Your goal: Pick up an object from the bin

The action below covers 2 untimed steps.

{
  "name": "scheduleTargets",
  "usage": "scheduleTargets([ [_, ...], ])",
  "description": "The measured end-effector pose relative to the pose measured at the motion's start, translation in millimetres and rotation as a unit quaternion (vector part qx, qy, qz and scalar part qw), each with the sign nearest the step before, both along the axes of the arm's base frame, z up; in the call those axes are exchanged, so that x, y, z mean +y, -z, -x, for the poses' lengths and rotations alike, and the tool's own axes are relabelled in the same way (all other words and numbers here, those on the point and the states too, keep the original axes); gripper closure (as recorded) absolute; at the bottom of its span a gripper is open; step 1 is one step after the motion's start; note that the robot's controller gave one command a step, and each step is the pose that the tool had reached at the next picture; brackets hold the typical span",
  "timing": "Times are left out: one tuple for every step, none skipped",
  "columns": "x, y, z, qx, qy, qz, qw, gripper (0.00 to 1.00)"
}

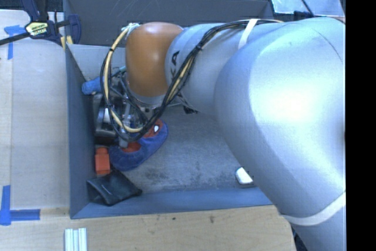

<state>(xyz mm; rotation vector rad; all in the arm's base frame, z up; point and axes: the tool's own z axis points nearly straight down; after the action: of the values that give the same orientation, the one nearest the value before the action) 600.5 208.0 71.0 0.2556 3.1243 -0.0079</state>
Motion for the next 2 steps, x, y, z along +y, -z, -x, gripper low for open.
scheduleTargets([
  [-0.2,-0.6,1.2,0.0043,0.000,0.001,1.0000,1.00],
  [-10.7,-117.6,8.0,-0.0016,-0.137,-0.003,0.9906,1.00],
])
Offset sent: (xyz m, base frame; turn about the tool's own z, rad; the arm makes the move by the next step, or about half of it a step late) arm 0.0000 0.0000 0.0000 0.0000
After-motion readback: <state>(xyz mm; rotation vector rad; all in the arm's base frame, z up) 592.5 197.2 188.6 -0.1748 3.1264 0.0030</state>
